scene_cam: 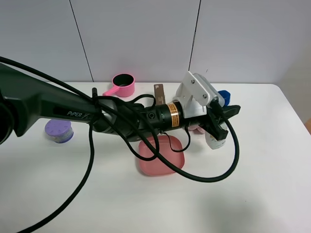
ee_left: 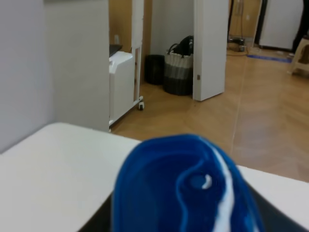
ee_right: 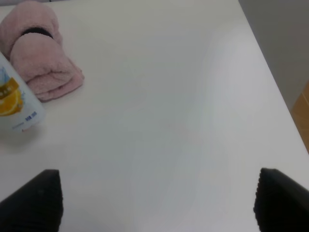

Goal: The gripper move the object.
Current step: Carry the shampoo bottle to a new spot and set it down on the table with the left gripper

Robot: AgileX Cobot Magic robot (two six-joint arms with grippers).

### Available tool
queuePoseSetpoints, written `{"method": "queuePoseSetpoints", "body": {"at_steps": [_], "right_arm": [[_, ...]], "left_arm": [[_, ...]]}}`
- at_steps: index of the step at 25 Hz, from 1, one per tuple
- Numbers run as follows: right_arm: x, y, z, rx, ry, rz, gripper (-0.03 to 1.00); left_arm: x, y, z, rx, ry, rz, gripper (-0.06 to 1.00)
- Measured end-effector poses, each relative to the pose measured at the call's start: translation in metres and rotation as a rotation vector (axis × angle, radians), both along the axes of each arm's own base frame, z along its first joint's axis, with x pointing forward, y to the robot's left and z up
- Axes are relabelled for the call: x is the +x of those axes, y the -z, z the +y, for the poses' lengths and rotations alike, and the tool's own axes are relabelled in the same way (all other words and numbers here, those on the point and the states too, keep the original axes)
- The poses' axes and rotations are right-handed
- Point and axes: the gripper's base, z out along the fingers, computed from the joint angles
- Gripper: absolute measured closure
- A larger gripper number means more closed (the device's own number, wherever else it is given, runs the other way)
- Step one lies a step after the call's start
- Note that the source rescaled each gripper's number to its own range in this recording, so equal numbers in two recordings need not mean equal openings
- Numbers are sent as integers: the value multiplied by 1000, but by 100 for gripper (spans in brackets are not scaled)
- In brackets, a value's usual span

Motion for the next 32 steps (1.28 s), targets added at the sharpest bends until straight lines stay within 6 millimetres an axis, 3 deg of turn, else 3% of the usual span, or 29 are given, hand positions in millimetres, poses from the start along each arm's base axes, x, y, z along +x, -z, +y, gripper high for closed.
{"method": "queuePoseSetpoints", "body": {"at_steps": [5, 11, 17, 21, 32], "right_arm": [[0, 0, 0, 0, 0, 0, -3], [0, 0, 0, 0, 0, 0, -3], [0, 0, 0, 0, 0, 0, -3], [0, 0, 0, 0, 0, 0, -3], [0, 0, 0, 0, 0, 0, -3]], "left_arm": [[4, 14, 0, -9, -40, 51, 94], [8, 32, -8, 15, -16, -39, 94], [6, 30, -15, 32, 26, -147, 94], [4, 39, -16, 88, 47, -185, 94], [4, 52, -15, 191, 53, -130, 94]]}}
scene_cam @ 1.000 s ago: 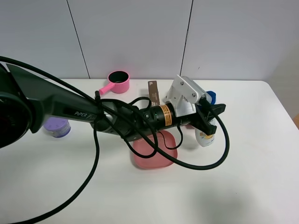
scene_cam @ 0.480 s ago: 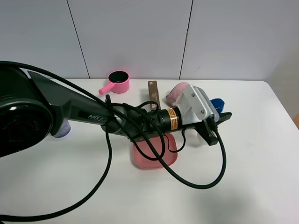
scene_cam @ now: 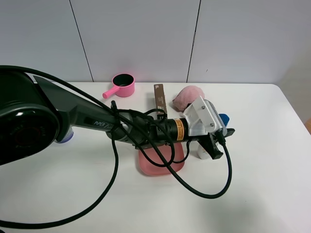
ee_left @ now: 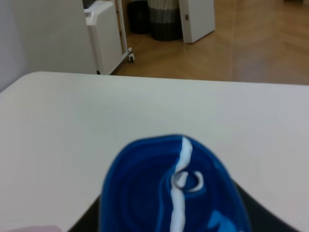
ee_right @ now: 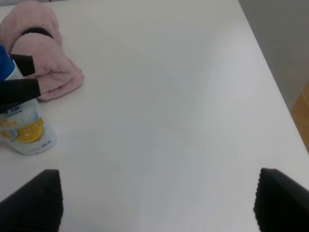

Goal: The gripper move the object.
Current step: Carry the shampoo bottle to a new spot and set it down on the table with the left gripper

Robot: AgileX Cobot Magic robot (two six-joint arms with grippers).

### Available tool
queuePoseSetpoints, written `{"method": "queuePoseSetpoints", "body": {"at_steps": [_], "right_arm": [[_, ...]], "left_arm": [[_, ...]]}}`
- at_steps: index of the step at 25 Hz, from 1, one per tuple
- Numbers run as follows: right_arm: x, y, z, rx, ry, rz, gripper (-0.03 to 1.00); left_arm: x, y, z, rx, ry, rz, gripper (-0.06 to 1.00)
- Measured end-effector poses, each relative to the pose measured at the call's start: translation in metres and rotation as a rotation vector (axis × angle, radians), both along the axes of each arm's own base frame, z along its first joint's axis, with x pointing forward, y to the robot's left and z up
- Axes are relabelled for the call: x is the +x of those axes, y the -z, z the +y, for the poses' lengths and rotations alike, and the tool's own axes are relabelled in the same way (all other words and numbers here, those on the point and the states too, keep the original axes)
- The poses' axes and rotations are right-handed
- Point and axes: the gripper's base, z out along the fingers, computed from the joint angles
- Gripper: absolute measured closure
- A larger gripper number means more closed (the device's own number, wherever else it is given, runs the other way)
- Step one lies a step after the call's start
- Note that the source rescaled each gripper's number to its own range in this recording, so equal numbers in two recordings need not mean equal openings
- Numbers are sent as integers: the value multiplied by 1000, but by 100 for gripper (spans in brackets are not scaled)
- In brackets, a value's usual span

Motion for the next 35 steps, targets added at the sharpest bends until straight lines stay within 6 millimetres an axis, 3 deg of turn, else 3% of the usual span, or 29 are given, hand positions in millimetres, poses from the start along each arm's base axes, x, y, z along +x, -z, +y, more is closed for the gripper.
{"method": "queuePoseSetpoints", "body": {"at_steps": [23, 25, 29, 35], "right_arm": [[0, 0, 0, 0, 0, 0, -3], [0, 0, 0, 0, 0, 0, -3], [0, 0, 0, 0, 0, 0, -3], [0, 0, 0, 0, 0, 0, -3]], "left_arm": [[0, 0, 0, 27, 3, -16, 93], [0, 0, 0, 27, 3, -16, 88], [0, 0, 0, 26, 2, -16, 67], [4, -1, 0, 4, -44, 10, 26]]}}
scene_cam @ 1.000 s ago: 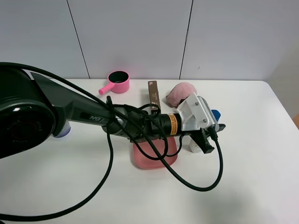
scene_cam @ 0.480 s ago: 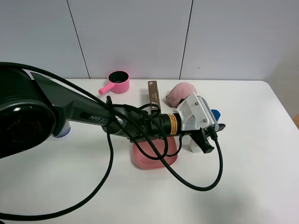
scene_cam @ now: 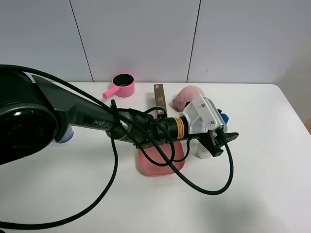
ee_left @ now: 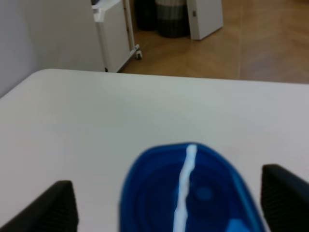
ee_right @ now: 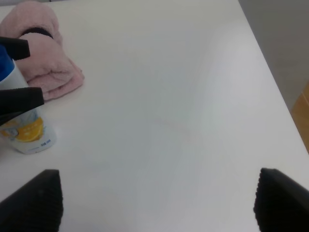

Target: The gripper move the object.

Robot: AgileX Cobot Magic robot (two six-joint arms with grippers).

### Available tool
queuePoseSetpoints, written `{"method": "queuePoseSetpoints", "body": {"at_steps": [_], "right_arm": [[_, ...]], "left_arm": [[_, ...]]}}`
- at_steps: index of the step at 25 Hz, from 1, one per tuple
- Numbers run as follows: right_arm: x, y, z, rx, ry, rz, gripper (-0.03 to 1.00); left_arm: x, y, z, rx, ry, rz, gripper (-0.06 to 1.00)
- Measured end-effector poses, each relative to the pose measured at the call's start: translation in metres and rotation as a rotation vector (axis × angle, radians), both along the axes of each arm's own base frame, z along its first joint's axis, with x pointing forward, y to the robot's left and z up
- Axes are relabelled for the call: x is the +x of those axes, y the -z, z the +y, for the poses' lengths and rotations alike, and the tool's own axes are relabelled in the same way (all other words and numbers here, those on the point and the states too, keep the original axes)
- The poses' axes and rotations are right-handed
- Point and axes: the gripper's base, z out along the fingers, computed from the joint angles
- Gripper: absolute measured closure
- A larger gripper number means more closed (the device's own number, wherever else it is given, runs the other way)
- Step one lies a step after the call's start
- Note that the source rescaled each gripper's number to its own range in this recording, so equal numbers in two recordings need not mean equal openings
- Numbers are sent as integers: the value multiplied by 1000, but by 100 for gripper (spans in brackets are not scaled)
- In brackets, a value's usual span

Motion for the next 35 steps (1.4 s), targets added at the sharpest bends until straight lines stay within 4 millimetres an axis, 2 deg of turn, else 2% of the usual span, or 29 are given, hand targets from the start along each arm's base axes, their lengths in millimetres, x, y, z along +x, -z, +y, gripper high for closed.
{"method": "queuePoseSetpoints", "body": {"at_steps": [4, 11, 15, 23, 29, 35], "right_arm": [[0, 0, 0, 0, 0, 0, -3], [0, 0, 0, 0, 0, 0, -3], [0, 0, 0, 0, 0, 0, -3], [0, 0, 0, 0, 0, 0, -3], [0, 0, 0, 0, 0, 0, -3], [0, 0, 0, 0, 0, 0, -3]], "left_arm": [[1, -1, 0, -9, -17, 10, 19], [1, 2, 1, 49, -17, 5, 18], [-3, -10, 4, 57, 5, -7, 18], [-27, -28, 32, 111, 9, 10, 18], [-46, -63, 62, 191, -27, -26, 18], [-59, -124, 102, 334, -155, -130, 18]]}}
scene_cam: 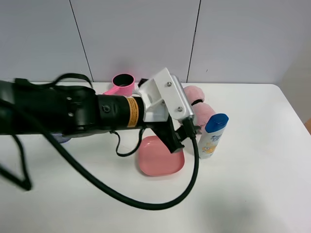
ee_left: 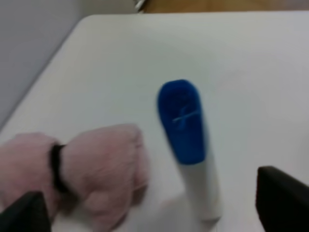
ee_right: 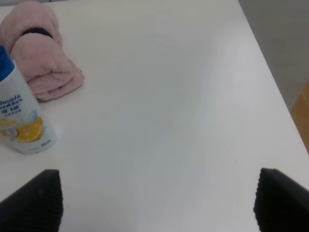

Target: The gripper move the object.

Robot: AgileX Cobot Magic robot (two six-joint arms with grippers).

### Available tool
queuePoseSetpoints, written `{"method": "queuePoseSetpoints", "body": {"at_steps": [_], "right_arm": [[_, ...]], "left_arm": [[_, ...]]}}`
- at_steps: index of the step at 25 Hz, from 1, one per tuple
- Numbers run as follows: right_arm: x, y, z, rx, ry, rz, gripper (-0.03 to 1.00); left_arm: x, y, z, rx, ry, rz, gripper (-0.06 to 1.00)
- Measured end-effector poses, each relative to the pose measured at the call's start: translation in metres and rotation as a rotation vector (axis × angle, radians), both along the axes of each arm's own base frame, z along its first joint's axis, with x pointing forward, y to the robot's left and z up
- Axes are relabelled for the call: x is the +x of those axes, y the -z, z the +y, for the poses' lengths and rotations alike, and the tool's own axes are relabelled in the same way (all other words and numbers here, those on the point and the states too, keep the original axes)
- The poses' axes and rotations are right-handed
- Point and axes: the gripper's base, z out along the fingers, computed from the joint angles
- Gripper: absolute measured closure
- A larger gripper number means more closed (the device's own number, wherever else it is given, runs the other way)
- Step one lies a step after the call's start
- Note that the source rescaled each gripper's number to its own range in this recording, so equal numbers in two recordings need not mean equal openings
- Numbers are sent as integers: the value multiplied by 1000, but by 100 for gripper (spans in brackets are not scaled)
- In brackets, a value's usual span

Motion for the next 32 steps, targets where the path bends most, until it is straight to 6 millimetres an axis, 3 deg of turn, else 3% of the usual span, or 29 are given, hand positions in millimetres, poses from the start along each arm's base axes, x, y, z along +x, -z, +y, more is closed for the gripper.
{"method": "queuePoseSetpoints", "body": {"at_steps": [9, 14, 19, 25, 32], "right_arm": [[0, 0, 0, 0, 0, 0, -3], [0, 0, 0, 0, 0, 0, -3], [0, 0, 0, 0, 0, 0, -3], [0, 0, 0, 0, 0, 0, -3], [0, 0, 0, 0, 0, 0, -3]], "left_arm": [[-10, -80, 77, 164, -323, -140, 18], [-4, -120, 137, 3, -610, -51, 18], [-6, -146, 207, -133, -916, -41, 18], [-42, -170, 269, -142, -1174, -119, 21], [-110, -178, 286, -288, -1255, 10, 26]]}}
